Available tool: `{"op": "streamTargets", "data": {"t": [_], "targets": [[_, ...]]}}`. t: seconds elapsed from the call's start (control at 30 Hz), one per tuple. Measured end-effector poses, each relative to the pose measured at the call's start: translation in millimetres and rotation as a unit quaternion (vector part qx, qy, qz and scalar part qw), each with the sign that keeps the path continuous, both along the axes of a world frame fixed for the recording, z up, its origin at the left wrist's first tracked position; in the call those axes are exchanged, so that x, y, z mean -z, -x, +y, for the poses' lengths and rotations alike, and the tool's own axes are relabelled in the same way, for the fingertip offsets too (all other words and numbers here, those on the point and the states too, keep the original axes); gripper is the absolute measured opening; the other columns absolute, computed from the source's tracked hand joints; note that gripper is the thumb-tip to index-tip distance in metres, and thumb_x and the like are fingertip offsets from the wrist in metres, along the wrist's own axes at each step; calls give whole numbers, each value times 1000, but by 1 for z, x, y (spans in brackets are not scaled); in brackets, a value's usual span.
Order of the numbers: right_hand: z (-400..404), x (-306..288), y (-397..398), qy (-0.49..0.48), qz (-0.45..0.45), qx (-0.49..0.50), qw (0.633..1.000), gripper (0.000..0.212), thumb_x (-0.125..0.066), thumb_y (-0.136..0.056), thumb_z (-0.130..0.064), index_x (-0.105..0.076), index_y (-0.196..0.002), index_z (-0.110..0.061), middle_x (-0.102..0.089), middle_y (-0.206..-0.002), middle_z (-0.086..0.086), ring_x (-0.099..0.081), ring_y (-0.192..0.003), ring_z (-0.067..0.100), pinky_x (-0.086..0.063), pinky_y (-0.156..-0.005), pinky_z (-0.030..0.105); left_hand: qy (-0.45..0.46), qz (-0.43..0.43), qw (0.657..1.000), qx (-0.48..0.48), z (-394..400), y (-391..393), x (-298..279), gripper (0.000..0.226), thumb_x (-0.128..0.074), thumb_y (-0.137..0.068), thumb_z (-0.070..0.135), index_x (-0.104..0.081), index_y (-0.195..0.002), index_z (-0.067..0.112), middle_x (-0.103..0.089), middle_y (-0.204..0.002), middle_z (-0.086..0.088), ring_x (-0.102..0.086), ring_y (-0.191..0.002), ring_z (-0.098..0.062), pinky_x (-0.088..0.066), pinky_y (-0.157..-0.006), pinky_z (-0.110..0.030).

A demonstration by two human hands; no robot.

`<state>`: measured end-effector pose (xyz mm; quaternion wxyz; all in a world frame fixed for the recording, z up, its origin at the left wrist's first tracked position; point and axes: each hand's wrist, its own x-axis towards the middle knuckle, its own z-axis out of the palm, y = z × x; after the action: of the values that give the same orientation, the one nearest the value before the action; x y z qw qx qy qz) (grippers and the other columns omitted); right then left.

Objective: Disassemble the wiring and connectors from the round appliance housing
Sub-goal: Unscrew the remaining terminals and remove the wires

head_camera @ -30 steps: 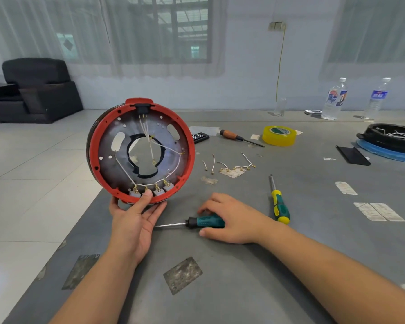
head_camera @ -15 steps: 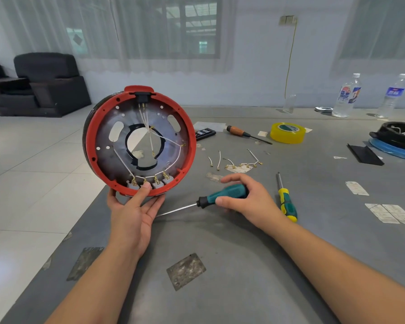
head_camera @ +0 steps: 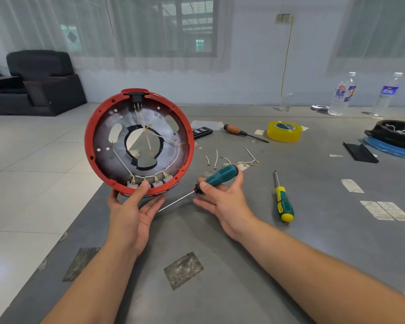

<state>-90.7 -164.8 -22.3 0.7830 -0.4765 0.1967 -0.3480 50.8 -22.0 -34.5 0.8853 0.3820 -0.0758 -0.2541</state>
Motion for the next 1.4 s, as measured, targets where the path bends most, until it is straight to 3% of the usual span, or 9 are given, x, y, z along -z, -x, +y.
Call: {"op": "streamTargets", "data": {"t": [0.07, 0.2, 0.4, 0.57, 0.8, 0.97, 1.07, 1.2, 1.4], "targets": [[2, 1, -3, 6, -1, 6, 1000, 94, -73, -88, 7, -19, -126, -61, -72, -112, 20, -75, -98, 35, -63, -80, 46, -1, -4, 1000, 1, 1, 0, 0, 82, -78, -91, 5, -34, -157, 27, -67, -138, -16, -76, -107, -42, -62, -90, -56], [3, 3, -4, 2, -22, 42, 999, 88, -74, -86, 8, -29, -124, -57, -73, -104, 23, -75, -92, 37, -62, -75, 41, -2, 1, 1000, -2, 0, 0, 1, 80, -77, -92, 4, -35, -155, 28, -69, -135, -14, -76, -105, -43, -64, -87, -54], [-8, -2, 2, 20, -32, 68, 997, 80, -70, -92, 2, -24, -142, -43, -74, -95, 18, -74, -89, 43, -63, -76, 46, -17, -19, 999, -20, 2, 2, -1, 79, -76, -93, 2, -33, -151, 34, -67, -136, -12, -77, -102, -43, -64, -88, -54], [-21, -15, 12, 51, -23, 92, 994, 77, -69, -92, 1, -23, -130, -49, -76, -90, 13, -76, -86, 36, -63, -69, 42, -16, -25, 999, -35, 2, 3, -3, 79, -74, -93, -3, -34, -148, 37, -65, -132, -8, -79, -97, -37, -65, -85, -53], [-40, -35, 19, 119, -56, 118, 984, 80, -71, -85, -1, -27, -135, -45, -75, -105, 12, -76, -84, 38, -63, -70, 43, -15, -28, 999, -32, 1, 2, -2, 81, -74, -92, -6, -35, -148, 39, -64, -134, -10, -78, -103, -37, -65, -86, -52], [-48, -42, 21, 138, -95, 152, 974, 82, -72, -84, 0, -33, -129, -57, -73, -109, 14, -74, -85, 44, -62, -74, 48, -27, -45, 998, -22, 2, 4, -2, 83, -72, -92, -9, -35, -147, 41, -61, -137, -14, -78, -102, -39, -65, -86, -53], [-51, -44, 20, 132, -115, 169, 970, 77, -76, -80, -1, -38, -127, -47, -56, -126, 29, -74, -85, 48, -62, -74, 52, -32, -57, 998, -19, 2, 5, -1, 85, -72, -92, -10, -34, -149, 41, -60, -139, -14, -78, -103, -38, -65, -84, -51], [-50, -45, 20, 165, -105, 187, 963, 74, -79, -78, -4, -38, -124, -46, -43, -132, 21, -76, -83, 40, -63, -72, 50, -38, -65, 997, -11, 2, 5, 0, 88, -72, -91, -10, -34, -149, 45, -59, -141, -15, -77, -106, -38, -66, -83, -51], [-46, -43, 17, 170, -71, 185, 965, 75, -82, -81, -7, -35, -125, -45, -39, -134, 9, -61, -121, 43, -64, -71, 48, -35, -70, 997, -12, 3, 3, 1, 91, -73, -90, -10, -36, -147, 52, -58, -144, -14, -76, -108, -38, -65, -82, -53]]}}
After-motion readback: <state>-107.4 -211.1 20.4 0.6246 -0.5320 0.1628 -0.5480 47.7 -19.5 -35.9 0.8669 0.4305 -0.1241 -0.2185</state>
